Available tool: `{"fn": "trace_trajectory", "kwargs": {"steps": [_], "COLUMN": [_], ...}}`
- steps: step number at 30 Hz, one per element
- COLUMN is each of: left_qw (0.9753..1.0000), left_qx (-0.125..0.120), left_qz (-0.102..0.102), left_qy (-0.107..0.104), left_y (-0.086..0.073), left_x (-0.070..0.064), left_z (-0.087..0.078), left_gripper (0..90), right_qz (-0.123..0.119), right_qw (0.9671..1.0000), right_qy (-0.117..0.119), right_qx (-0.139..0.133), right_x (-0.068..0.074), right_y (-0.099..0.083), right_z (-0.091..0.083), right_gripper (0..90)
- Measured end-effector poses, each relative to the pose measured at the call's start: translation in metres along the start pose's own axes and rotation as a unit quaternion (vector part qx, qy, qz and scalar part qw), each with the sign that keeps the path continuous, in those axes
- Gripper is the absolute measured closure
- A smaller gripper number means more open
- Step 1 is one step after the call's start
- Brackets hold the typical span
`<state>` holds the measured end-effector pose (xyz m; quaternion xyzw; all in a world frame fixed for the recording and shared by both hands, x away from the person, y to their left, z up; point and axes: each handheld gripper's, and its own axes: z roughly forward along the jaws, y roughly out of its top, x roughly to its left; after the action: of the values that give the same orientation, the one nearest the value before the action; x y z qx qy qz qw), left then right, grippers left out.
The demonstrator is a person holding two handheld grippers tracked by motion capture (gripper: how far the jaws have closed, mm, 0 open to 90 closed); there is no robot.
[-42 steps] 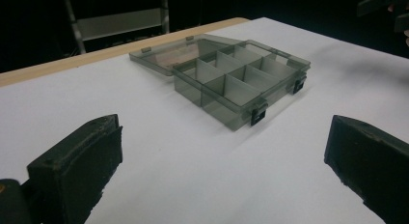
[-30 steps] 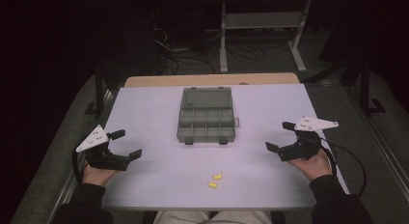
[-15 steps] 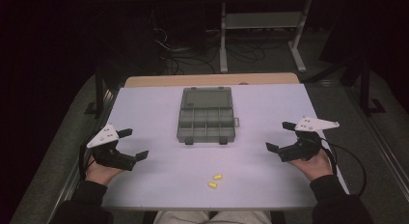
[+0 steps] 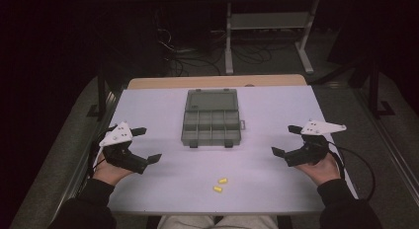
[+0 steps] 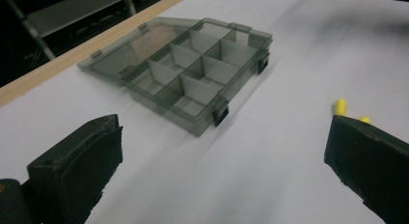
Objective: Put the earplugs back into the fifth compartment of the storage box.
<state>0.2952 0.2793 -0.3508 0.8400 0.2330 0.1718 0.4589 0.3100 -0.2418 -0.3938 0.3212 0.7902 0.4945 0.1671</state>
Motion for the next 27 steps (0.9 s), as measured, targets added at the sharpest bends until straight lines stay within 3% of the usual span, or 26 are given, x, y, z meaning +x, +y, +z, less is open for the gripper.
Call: {"fn": "trace_trajectory", "kwargs": {"steps": [15,27], "left_qw": [0.9991,0.9962], "left_qx": [0.024,0.045], "left_qz": [0.025,0.049], "left_qy": [-0.025,-0.056], "left_y": [0.01,0.018], "left_x": [-0.011,-0.027], "left_z": [0.021,0.043], "left_gripper": [0.0,0.0], "right_qz": [-0.003,-0.007], "right_qw": [1.0,0.9999], "right_qy": [0.004,0.009], "right_qx": [0.005,0.012], "right_x": [0.001,0.003], "right_y": [0.0,0.0], "right_z": [0.002,0.004], "right_gripper": [0.0,0.0]}}
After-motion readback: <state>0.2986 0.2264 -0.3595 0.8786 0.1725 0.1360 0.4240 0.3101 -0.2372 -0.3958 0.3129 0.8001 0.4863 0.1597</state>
